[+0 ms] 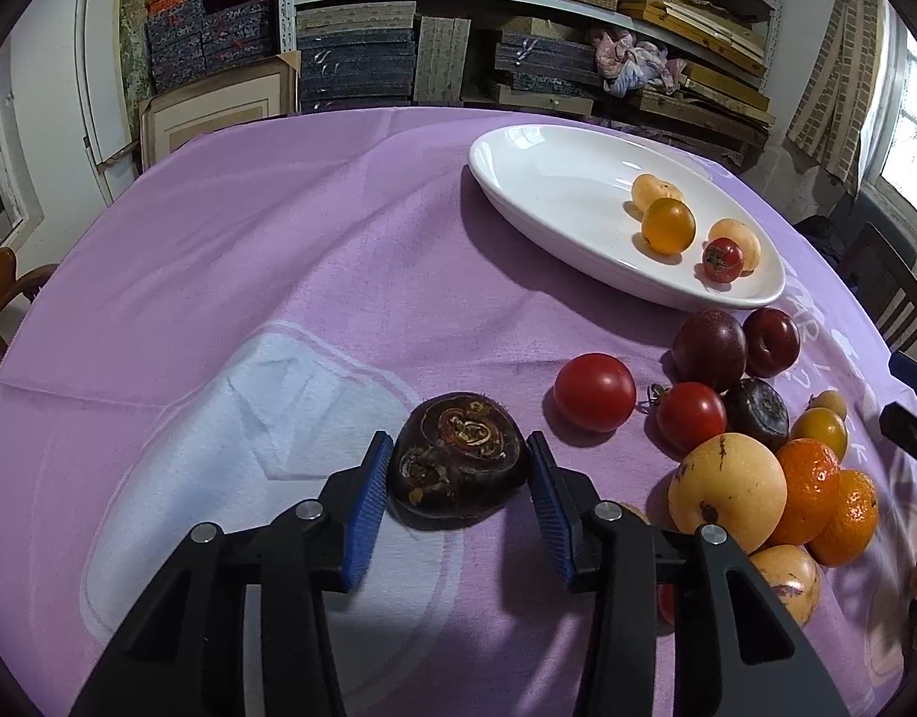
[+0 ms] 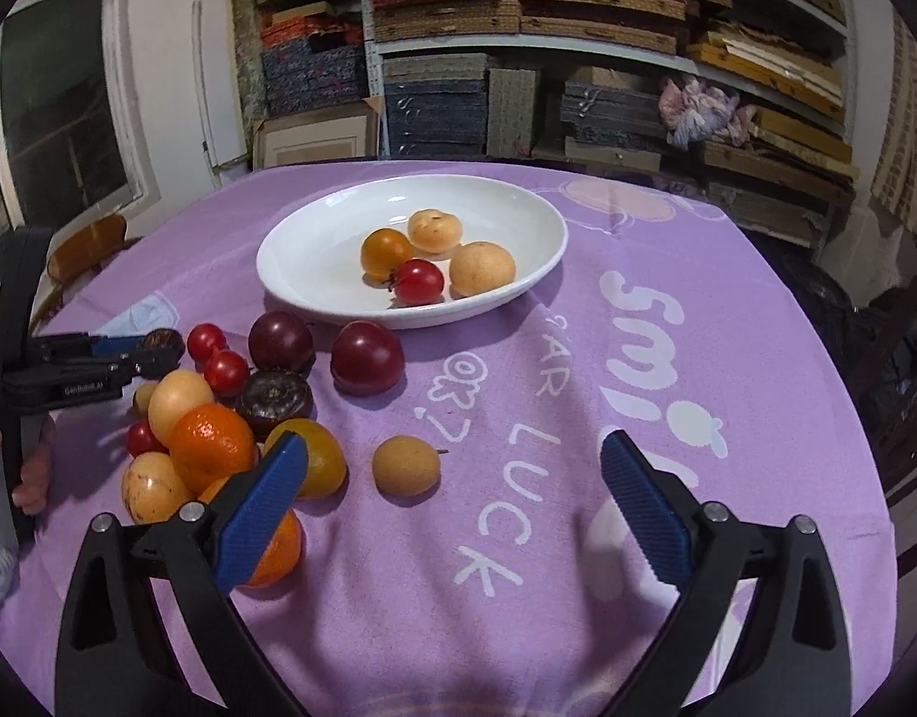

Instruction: Organize fruits

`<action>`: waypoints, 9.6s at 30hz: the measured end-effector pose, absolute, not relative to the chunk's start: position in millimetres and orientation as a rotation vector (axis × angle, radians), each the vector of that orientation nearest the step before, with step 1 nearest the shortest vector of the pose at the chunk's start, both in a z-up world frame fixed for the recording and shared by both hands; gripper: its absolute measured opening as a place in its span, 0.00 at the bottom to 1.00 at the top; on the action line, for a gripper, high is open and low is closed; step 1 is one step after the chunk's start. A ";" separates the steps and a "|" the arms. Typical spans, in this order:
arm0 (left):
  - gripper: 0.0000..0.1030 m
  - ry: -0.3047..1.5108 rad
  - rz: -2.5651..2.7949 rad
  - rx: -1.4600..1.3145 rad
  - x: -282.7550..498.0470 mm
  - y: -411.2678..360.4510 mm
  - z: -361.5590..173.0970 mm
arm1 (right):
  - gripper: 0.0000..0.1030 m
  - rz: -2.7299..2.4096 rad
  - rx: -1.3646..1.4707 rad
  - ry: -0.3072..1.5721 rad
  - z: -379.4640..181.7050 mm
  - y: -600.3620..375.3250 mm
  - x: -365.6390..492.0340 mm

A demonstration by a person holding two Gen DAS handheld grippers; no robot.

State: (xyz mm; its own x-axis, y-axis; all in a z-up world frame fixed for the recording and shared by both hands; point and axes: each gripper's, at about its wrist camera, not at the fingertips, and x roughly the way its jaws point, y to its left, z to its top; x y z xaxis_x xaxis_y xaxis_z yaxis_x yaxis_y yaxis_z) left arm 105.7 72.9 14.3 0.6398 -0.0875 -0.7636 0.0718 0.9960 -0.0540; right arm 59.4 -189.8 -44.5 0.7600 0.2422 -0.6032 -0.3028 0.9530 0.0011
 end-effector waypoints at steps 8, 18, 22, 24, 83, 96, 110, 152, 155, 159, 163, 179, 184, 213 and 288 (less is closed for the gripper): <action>0.45 0.872 -0.080 -0.031 104.3 79.4 14.8 | 0.53 0.341 -0.180 0.716 -63.5 -174.7 66.9; 0.45 0.873 -0.080 -0.030 103.7 79.8 14.5 | 0.40 0.365 -0.154 0.765 -67.2 -173.5 81.7; 0.45 0.873 -0.081 -0.031 103.8 80.3 14.6 | 0.34 0.381 -0.151 0.788 -69.5 -171.8 85.8; 0.45 0.873 -0.082 -0.031 103.7 79.7 14.6 | 0.29 0.387 -0.161 0.798 -70.8 -169.4 86.6; 0.79 0.807 -0.028 -0.036 83.6 63.8 43.5 | 0.96 0.215 0.214 0.621 -36.5 -242.6 81.2; 0.79 0.760 -0.121 0.077 52.0 39.5 30.4 | 0.96 0.220 0.332 0.636 -39.9 -273.8 93.0; 0.82 0.854 -0.091 0.054 69.9 46.7 12.8 | 0.96 0.214 0.271 0.641 -41.9 -260.8 94.4; 0.47 0.873 -0.218 -0.003 75.7 43.0 13.7 | 0.96 0.211 0.244 0.689 -53.2 -250.9 100.0; 0.44 0.868 -0.259 0.023 70.9 35.2 14.6 | 0.96 0.210 0.239 0.692 -54.3 -250.0 100.2; 0.43 0.839 -0.251 0.087 67.8 24.0 15.1 | 0.96 0.207 0.235 0.698 -55.2 -249.2 100.1; 0.31 0.882 -0.257 0.034 73.4 33.3 13.5 | 0.96 0.207 0.237 0.699 -55.5 -249.4 100.2; 0.26 0.855 -0.264 0.059 69.4 27.6 13.7 | 0.96 0.223 0.222 0.706 -57.2 -247.7 100.4; 0.26 0.848 -0.248 0.070 66.9 28.4 14.0 | 0.96 0.292 0.180 0.685 -49.8 -237.7 92.8; 0.26 0.835 -0.214 0.000 62.4 51.1 20.1 | 0.47 0.688 -0.338 0.723 -69.1 -134.3 28.8; 0.85 0.766 -0.163 0.189 33.6 9.6 17.3 | 0.96 0.232 0.284 0.584 -41.5 -266.0 84.5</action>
